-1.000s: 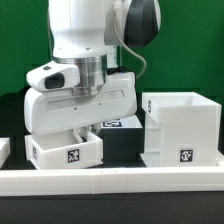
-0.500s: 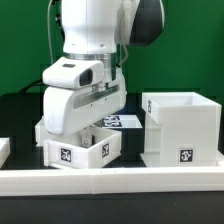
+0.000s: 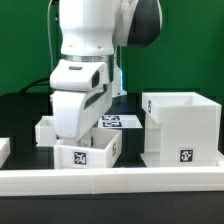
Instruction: Assemble drawer
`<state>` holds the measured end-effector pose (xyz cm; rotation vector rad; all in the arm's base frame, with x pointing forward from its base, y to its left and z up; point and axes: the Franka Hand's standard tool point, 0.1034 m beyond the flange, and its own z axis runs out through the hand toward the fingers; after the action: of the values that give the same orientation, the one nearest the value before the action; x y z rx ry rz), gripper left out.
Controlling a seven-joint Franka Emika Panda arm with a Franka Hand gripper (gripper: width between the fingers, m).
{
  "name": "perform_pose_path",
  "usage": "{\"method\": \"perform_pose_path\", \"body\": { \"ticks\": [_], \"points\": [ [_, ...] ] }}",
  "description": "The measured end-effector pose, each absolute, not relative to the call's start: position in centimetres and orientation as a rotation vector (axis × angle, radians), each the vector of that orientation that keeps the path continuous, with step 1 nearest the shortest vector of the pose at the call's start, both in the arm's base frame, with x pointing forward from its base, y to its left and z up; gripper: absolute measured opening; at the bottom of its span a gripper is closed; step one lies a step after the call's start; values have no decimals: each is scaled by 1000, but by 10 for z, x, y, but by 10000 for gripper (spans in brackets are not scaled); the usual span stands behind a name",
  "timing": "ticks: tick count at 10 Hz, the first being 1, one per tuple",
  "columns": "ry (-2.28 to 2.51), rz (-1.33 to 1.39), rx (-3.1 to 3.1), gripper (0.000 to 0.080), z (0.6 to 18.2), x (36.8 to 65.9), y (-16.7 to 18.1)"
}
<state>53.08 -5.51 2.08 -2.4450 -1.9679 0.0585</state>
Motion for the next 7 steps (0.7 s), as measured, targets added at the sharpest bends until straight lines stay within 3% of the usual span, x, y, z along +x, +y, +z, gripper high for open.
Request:
{"method": "perform_pose_path", "body": {
  "ticks": [7],
  "points": [
    [-2158,91,-2268,41,12,527,-45]
  ]
}}
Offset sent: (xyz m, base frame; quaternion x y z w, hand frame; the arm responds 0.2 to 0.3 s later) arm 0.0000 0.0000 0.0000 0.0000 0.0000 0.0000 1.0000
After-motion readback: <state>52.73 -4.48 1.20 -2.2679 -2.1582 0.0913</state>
